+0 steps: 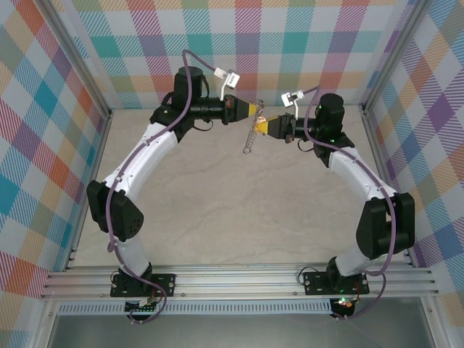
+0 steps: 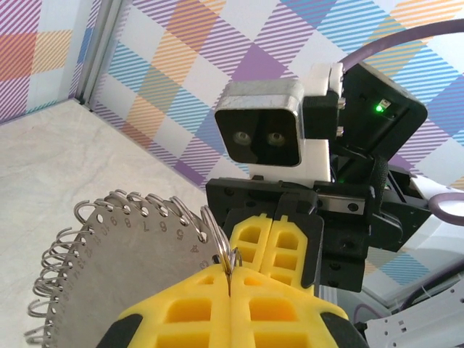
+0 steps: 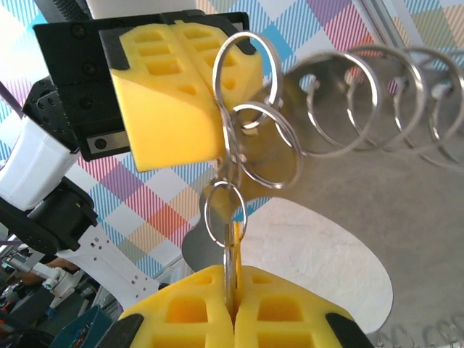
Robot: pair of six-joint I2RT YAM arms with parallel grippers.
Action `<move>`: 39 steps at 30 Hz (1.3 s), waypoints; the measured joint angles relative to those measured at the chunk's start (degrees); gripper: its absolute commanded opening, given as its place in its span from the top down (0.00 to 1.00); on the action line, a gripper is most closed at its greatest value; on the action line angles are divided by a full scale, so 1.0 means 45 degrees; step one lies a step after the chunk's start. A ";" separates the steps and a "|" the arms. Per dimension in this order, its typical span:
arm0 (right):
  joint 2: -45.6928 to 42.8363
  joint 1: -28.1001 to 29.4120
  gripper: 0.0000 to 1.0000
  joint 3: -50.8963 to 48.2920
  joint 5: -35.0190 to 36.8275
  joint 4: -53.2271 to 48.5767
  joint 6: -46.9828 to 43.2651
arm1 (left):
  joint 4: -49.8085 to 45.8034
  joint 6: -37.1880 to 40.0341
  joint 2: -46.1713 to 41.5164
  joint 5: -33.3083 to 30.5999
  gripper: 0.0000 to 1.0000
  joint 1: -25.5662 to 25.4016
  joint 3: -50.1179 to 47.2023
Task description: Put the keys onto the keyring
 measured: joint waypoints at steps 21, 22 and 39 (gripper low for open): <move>0.0364 0.0806 1.00 0.0015 0.0495 0.0597 0.0112 | 0.2351 -0.1574 -0.0991 -0.0811 1.00 -0.0078 -0.2055; 0.0408 0.0806 1.00 0.0015 0.0505 0.0641 0.0160 | 0.2433 -0.1632 -0.0996 -0.0894 1.00 -0.0078 -0.2137; -0.0369 0.0903 0.74 -0.1010 0.1617 0.1277 0.0801 | 0.5906 -0.3478 -0.1661 -0.2103 1.00 -0.0136 -0.4192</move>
